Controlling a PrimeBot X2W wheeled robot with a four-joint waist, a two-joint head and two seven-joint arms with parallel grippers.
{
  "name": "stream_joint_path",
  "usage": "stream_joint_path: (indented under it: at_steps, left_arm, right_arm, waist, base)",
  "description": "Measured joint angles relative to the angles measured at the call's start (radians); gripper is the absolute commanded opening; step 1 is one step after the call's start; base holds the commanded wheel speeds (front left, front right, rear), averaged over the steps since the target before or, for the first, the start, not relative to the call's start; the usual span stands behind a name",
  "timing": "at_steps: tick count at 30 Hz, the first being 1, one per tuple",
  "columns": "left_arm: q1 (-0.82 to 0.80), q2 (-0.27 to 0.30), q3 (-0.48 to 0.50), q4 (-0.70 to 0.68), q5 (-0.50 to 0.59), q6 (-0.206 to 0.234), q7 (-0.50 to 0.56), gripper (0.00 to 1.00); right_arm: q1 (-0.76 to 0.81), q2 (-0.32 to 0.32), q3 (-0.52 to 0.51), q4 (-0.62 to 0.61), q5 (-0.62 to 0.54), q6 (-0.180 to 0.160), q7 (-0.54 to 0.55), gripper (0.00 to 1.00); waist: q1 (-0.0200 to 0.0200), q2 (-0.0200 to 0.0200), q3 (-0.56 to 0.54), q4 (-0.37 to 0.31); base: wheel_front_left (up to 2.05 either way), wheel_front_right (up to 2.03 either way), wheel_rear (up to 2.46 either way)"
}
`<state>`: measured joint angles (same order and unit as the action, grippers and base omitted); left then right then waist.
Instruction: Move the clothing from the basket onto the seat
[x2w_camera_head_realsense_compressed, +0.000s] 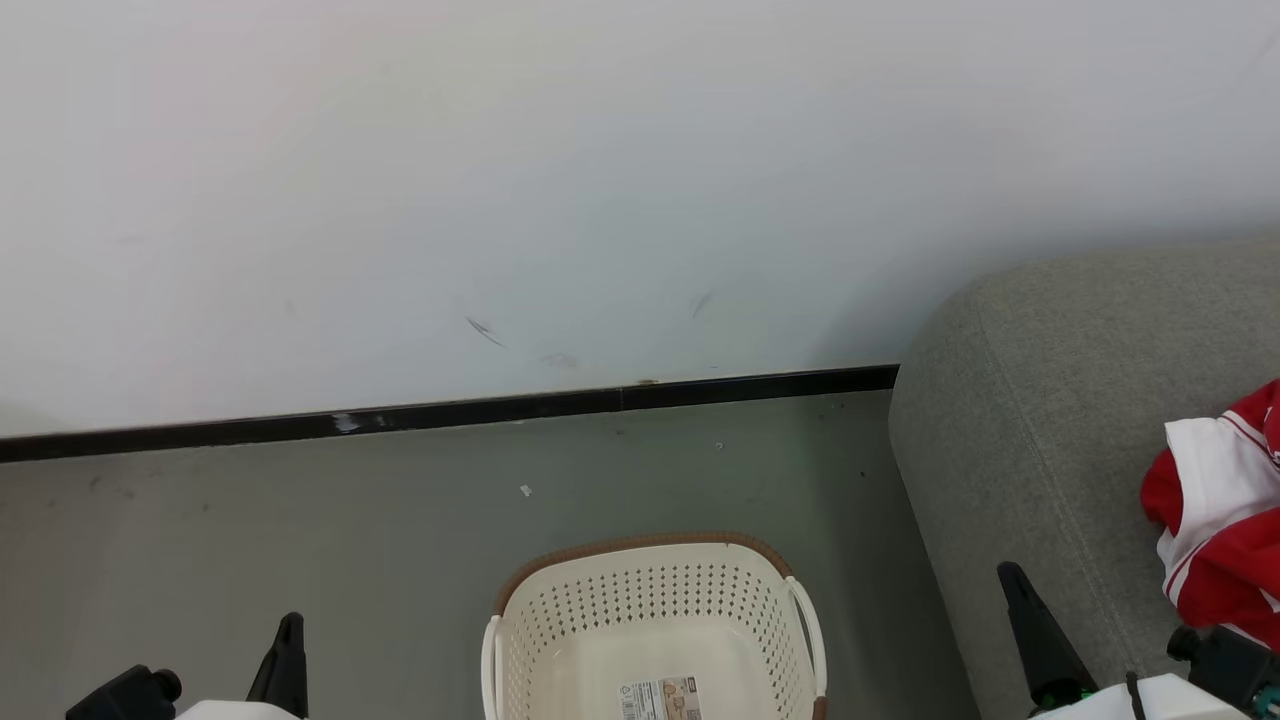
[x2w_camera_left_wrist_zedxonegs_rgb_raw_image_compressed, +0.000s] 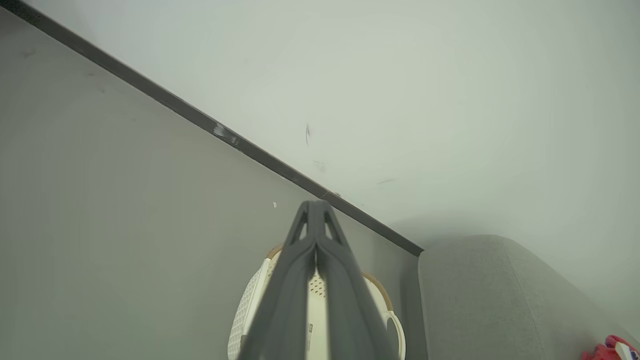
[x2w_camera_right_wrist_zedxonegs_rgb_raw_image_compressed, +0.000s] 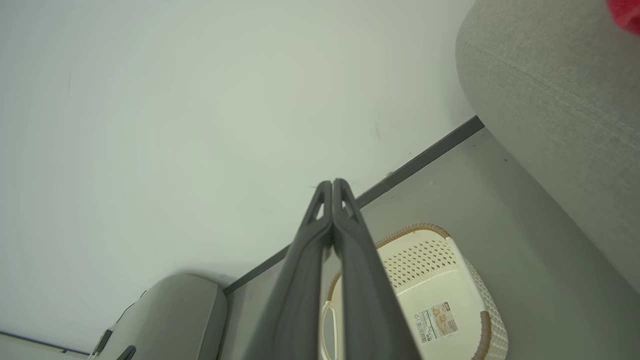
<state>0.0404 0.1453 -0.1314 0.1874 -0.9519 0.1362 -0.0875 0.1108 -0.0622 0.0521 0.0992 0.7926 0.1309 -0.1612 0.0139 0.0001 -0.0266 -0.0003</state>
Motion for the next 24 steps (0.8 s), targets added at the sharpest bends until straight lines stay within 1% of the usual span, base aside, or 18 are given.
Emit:
stream_joint_path:
  at_steps: [4, 6, 19, 24]
  left_arm:
    - [-0.013, -0.015, 0.013, 0.001, -0.043, -0.017, 0.013, 0.0]
    - [-0.013, -0.016, 0.021, 0.002, -0.066, -0.026, 0.018, 0.0]
    - [-0.021, -0.036, 0.065, 0.017, -0.208, -0.07, 0.061, 0.0]
    - [-0.037, -0.047, 0.083, 0.021, -0.264, -0.097, 0.078, 0.0]
  right_arm:
    - [-0.008, -0.002, -0.001, 0.01, 0.064, 0.0, 0.01, 0.0]
    - [-0.02, -0.005, -0.004, 0.012, 0.094, 0.0, 0.017, 0.0]
    - [-0.044, -0.019, -0.009, 0.05, 0.3, 0.0, 0.049, 0.0]
    - [-0.078, -0.031, -0.013, 0.069, 0.377, 0.0, 0.066, 0.0]
  waist:
    - [0.0, 0.0, 0.0, 0.0]
    - [-0.0008, 0.0, 0.0, 0.0]
    - [-0.0096, 0.0, 0.01, 0.0]
    - [-0.0117, 0.0, 0.014, 0.0]
  base:
    - [0.0, 0.0, 0.0]
    - [0.0, 0.0, 0.0]
    - [0.0, 0.0, 0.0]
    - [0.0, 0.0, 0.0]
